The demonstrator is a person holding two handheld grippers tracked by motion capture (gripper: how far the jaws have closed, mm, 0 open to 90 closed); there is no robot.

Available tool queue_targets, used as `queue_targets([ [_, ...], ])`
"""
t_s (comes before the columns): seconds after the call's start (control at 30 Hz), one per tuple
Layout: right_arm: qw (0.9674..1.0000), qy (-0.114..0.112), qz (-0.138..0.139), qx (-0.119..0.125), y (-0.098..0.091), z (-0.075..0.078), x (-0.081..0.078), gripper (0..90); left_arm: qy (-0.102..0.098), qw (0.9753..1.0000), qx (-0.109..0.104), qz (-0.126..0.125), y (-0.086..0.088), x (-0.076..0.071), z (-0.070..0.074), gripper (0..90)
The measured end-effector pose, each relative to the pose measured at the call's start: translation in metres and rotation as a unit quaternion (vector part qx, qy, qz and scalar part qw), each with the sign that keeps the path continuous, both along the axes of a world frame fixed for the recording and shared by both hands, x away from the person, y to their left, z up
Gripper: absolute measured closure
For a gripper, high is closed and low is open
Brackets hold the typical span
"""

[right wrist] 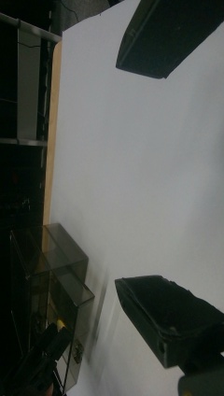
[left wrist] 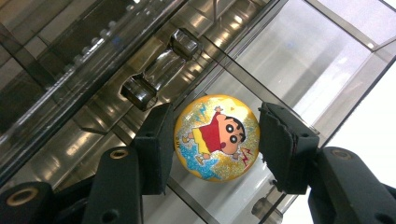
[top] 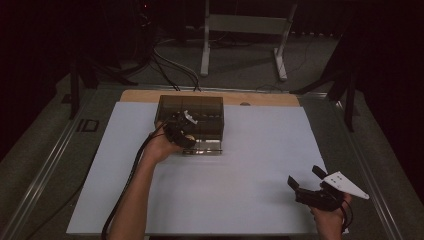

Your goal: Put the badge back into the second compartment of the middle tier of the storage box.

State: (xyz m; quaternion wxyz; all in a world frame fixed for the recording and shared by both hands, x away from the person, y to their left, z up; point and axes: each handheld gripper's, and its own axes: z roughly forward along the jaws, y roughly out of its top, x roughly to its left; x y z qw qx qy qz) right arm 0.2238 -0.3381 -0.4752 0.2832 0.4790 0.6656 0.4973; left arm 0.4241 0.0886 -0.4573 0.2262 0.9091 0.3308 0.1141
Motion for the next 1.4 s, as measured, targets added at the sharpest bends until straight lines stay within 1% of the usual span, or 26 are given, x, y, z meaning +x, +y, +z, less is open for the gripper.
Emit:
queue_targets([
  [0.2,1.0000,0.000,0.001,-0.001,0.000,0.000,0.000,0.0,0.008,1.0000,-0.002,0.001,-0.002,0.000,-0.003,48.7],
  [0.47,1.0000,0.001,0.001,-0.001,0.001,0.000,0.001,0.0,0.012,0.9999,-0.002,0.001,-0.003,0.001,-0.004,48.7],
  [0.57,1.0000,0.000,0.002,-0.002,0.001,0.000,0.000,0.0,0.019,0.9998,-0.006,0.005,-0.002,0.001,-0.004,48.1],
  [0.63,1.0000,0.000,0.001,-0.001,0.000,0.000,0.000,0.0,0.020,0.9997,-0.010,0.006,-0.002,0.000,-0.003,41.7],
  [0.77,1.0000,0.000,0.001,-0.001,0.000,0.000,0.000,0.0,0.013,0.9996,-0.022,0.008,0.001,-0.002,0.000,34.7],
  [0.87,1.0000,0.001,0.001,-0.001,0.000,0.000,0.000,0.0,0.007,0.9997,-0.019,0.015,0.002,-0.004,0.002,28.8],
  [0.97,1.0000,0.001,0.001,-0.001,0.000,0.000,0.000,0.0,0.004,0.9997,-0.021,0.014,0.003,-0.005,0.004,26.4],
  [1.03,1.0000,0.001,0.001,-0.001,0.000,0.000,0.000,0.0,-0.004,0.9996,-0.022,0.016,0.005,-0.007,0.007,25.4],
  [1.1,1.0000,0.001,0.000,-0.002,0.000,0.000,0.000,0.0,-0.008,0.9995,-0.023,0.022,0.005,-0.009,0.008,20.1],
  [1.13,1.0000,0.001,0.000,-0.001,0.000,0.000,0.000,0.0,-0.010,0.9994,-0.026,0.022,0.006,-0.010,0.009,19.5],
  [1.17,1.0000,0.000,0.000,-0.001,0.000,0.000,0.000,0.0,-0.013,0.9992,-0.029,0.023,0.007,-0.011,0.010,17.1],
  [1.23,1.0000,0.000,0.000,-0.001,0.000,0.000,0.000,0.0,-0.014,0.9988,-0.037,0.027,0.008,-0.012,0.011,15.5],
  [1.27,1.0000,0.001,0.000,-0.001,0.000,0.000,0.000,0.0,-0.015,0.9986,-0.041,0.028,0.009,-0.012,0.012,11.8],
  [1.3,1.0000,0.001,0.000,-0.001,0.000,0.000,0.000,0.0,-0.015,0.9985,-0.045,0.028,0.010,-0.013,0.013,10.8],
  [1.37,1.0000,0.001,0.000,0.000,0.000,0.000,0.000,0.0,-0.020,0.9984,-0.044,0.030,0.011,-0.014,0.014,8.3],
  [1.4,1.0000,0.001,0.000,-0.002,0.000,0.000,0.000,0.0,-0.019,0.9982,-0.047,0.031,0.011,-0.015,0.015,5.7],
])
